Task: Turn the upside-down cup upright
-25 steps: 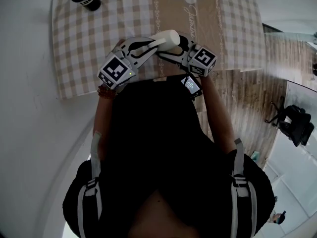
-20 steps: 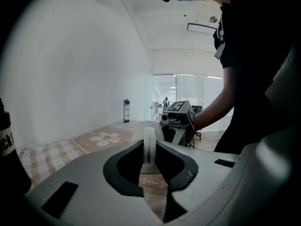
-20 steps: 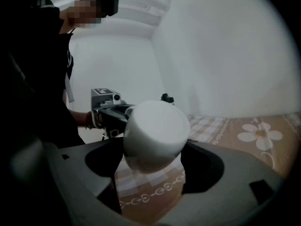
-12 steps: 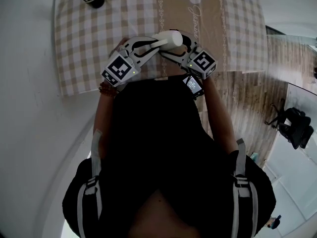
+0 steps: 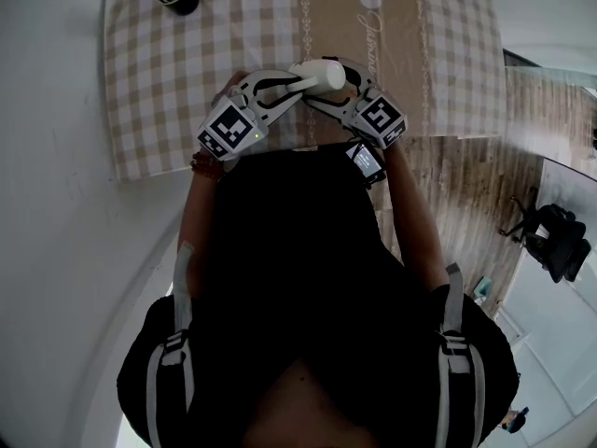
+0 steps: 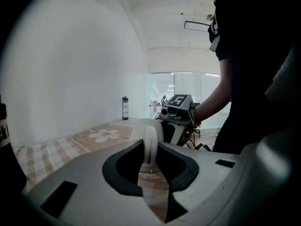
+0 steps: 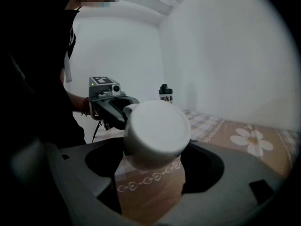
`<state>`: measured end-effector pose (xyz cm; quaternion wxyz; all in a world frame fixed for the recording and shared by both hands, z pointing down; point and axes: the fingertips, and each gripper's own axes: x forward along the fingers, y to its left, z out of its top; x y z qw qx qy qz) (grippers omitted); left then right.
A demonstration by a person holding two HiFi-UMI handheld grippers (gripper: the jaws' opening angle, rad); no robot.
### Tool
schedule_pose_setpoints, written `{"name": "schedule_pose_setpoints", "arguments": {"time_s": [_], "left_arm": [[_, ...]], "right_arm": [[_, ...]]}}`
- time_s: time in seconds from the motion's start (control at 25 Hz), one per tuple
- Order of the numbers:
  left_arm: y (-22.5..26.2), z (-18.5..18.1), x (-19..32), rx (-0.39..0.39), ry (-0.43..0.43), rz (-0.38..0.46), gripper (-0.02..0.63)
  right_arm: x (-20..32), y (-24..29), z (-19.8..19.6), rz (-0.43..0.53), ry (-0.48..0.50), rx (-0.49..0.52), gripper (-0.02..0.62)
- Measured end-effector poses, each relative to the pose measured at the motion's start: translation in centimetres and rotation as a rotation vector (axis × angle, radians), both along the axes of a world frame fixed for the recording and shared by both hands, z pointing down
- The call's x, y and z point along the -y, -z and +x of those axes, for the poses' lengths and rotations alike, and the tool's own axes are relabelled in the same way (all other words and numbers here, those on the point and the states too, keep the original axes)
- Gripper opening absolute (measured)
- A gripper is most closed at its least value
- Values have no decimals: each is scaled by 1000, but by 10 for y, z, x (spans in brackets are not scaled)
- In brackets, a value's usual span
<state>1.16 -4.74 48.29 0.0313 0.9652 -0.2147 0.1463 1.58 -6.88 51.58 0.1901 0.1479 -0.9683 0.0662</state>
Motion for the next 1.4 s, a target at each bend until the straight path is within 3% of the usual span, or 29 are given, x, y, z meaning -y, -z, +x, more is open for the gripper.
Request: {"name": "schedule_pose_setpoints", "arguments": {"time_s": [0.24, 0.6, 1.2, 1.4], "left_arm": [[-21, 1, 5, 59, 41, -8, 80], [-44, 5, 3, 138, 22, -33, 80], [-68, 2, 1, 112, 23, -118, 87], [-72, -6, 2, 98, 39, -145, 84]], "right_arm": [[4, -12, 5, -1, -15, -40, 387], [6, -26, 11, 103, -36, -165, 390], [1, -50, 13, 103, -55, -249, 391], [2, -51, 5, 116, -6, -251, 390]]}}
